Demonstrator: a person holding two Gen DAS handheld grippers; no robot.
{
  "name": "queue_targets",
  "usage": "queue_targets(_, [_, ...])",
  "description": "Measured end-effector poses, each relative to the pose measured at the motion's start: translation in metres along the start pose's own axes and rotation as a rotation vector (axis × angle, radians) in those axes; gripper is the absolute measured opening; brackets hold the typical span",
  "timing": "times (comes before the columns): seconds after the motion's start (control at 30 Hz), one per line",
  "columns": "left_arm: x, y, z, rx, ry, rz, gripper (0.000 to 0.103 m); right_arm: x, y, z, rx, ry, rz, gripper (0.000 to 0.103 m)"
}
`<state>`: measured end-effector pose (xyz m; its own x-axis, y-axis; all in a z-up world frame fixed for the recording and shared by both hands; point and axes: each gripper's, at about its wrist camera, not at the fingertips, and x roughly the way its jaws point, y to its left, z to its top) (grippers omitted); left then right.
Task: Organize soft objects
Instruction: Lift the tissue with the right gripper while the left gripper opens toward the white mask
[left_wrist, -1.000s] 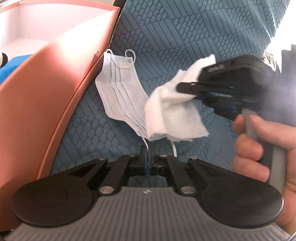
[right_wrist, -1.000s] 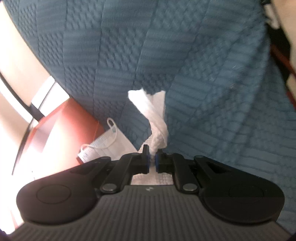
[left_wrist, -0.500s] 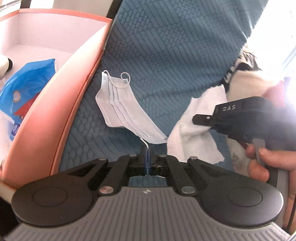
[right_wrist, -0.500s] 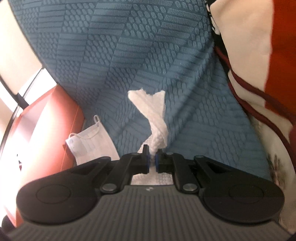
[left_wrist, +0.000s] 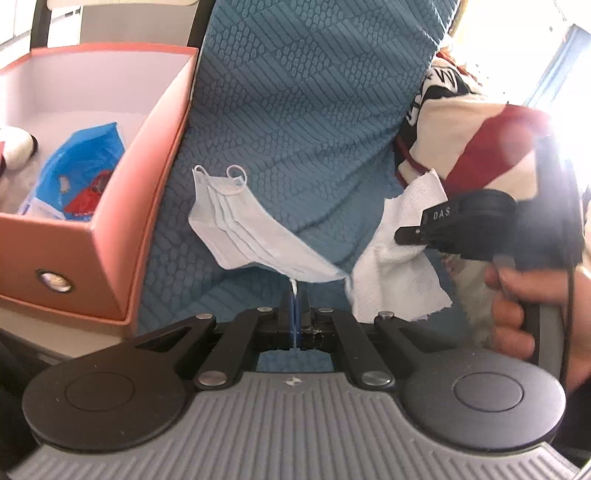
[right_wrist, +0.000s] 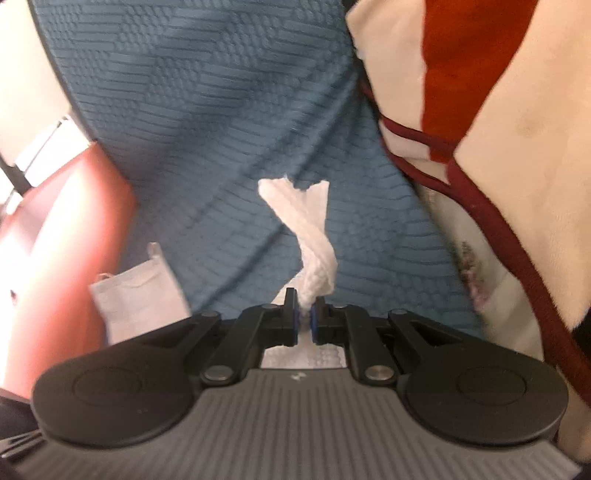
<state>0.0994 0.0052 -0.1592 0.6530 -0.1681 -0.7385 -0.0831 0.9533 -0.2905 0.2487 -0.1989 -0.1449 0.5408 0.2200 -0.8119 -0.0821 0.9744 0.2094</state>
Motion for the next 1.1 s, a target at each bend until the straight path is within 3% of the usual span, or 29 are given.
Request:
queue_targets(0.13, [0.005,0.002,-0.004,-0.032,0.031,-0.001,0.001,0.018,-0.013,0.004,0.067,0.046,-0.005,0.012])
queue_targets(0.27, [0.014,0.000,-0.005,-0.039,0.064,-0.004,0.004,0.030,-0.010,0.007,0.056,0.066,-0.019,0.013])
queue_targets(0.33, [0.017,-0.001,-0.006,-0.027,0.080,0.002,0.015,0.031,-0.008,0.005,0.051,0.073,-0.023,0.020])
queue_targets(0.37, [0.019,-0.002,-0.006,-0.028,0.084,0.014,0.034,0.031,-0.007,0.005,0.052,0.077,-0.022,0.026])
queue_targets(0.4, [0.020,-0.003,-0.007,-0.032,0.083,0.025,0.055,0.030,-0.007,0.004,0.057,0.077,-0.019,0.039])
queue_targets(0.47, [0.018,-0.003,-0.007,-0.035,0.051,0.044,0.065,0.028,-0.007,0.004,0.065,0.071,-0.009,0.050])
queue_targets(0.6, [0.018,-0.005,-0.005,-0.045,0.001,0.027,0.077,0.029,-0.008,0.003,0.078,0.076,-0.024,0.054])
queue_targets(0.67, [0.021,-0.007,-0.004,-0.045,-0.024,0.044,0.081,0.030,-0.010,0.003,0.104,0.087,-0.021,0.058])
queue_targets(0.8, [0.029,-0.017,-0.006,-0.016,-0.054,0.098,0.083,0.033,-0.015,0.001,0.149,0.108,0.011,0.058])
queue_targets(1.1, [0.056,-0.041,-0.011,0.167,-0.123,0.192,0.088,0.037,0.008,-0.005,-0.048,0.115,-0.050,0.060])
